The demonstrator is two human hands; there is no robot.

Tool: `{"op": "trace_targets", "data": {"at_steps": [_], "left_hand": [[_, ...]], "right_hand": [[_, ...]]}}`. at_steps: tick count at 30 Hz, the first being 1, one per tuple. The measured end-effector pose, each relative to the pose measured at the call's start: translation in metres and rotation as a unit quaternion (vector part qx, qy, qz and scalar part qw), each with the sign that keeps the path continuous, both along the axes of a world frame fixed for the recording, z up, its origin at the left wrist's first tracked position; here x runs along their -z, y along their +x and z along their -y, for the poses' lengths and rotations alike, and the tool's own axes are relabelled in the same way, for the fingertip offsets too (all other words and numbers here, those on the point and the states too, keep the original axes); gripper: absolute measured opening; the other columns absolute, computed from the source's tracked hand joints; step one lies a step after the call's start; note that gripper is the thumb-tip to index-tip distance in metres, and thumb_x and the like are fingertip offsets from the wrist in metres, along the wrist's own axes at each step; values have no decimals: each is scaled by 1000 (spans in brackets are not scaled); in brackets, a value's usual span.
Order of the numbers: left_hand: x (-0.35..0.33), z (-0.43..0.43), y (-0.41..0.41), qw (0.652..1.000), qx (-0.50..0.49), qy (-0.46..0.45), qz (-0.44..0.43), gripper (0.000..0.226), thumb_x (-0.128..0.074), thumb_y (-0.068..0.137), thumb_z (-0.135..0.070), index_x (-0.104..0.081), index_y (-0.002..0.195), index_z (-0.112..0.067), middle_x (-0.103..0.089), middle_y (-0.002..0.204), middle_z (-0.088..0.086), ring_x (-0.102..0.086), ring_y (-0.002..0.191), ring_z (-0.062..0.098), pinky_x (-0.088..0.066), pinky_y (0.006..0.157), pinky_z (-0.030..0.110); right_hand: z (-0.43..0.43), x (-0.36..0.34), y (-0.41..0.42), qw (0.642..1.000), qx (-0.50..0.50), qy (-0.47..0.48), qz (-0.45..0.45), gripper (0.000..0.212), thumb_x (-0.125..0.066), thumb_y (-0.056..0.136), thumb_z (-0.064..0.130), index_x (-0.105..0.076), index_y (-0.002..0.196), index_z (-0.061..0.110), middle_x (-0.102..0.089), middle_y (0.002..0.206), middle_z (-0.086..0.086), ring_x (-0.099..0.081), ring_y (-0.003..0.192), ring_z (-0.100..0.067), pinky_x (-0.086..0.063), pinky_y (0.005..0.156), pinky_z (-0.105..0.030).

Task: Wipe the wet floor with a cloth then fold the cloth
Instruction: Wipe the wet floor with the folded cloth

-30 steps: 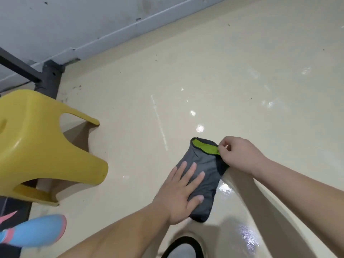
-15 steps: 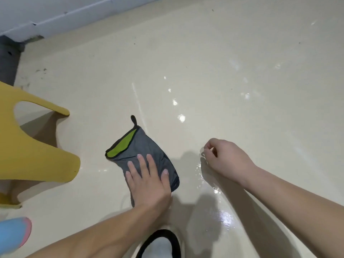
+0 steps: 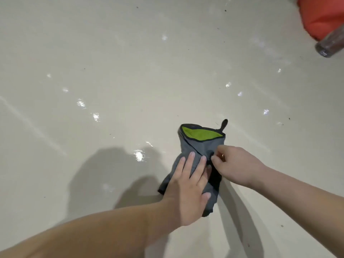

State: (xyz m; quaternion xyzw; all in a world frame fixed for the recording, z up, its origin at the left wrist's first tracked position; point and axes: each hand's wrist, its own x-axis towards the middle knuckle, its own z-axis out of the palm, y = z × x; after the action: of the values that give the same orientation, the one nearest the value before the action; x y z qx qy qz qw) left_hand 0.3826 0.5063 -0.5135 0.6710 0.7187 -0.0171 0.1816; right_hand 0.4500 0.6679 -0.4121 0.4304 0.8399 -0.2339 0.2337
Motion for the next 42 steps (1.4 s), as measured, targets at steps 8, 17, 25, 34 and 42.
{"op": "trace_targets", "data": {"at_steps": [8,17,25,34,42], "left_hand": [[-15,-33,13,985,117,-10,129,60,-35,104,-33,-21,161,-21,-2,173,-1,15,157,29,8,127,45],[-113,-25,4,970,-162,-2,182,40,-40,87,-8,-71,110,-17,-56,127,11,-51,118,23,-42,94,32],[-176,0,56,937,-237,-246,79,46,-47,94,-17,-49,140,-24,-33,151,6,-53,128,27,-48,102,44],[-152,-56,50,936,-80,-333,-86,27,-56,95,-30,-62,120,-20,-57,113,1,-60,98,25,-53,78,38],[-85,-56,61,967,-174,-156,-98,47,-54,94,-35,-41,138,-22,-47,129,2,-50,118,23,-36,78,34]], "right_hand": [[1,21,142,994,0,74,-75,30,-52,99,31,-58,127,24,-53,119,4,-55,111,-20,-53,89,-38],[44,83,52,998,-9,43,-39,113,-2,78,79,13,161,3,17,167,-27,17,154,-47,13,117,-66],[25,94,58,971,-221,72,-60,115,4,74,92,37,149,10,39,160,-25,38,147,-45,17,114,-74],[-6,83,59,942,-337,7,7,127,-30,73,98,38,152,24,53,152,-9,50,141,-33,23,113,-69],[-6,85,85,950,-306,25,50,114,-26,82,92,36,154,28,49,158,-5,49,142,-25,25,118,-60]]}}
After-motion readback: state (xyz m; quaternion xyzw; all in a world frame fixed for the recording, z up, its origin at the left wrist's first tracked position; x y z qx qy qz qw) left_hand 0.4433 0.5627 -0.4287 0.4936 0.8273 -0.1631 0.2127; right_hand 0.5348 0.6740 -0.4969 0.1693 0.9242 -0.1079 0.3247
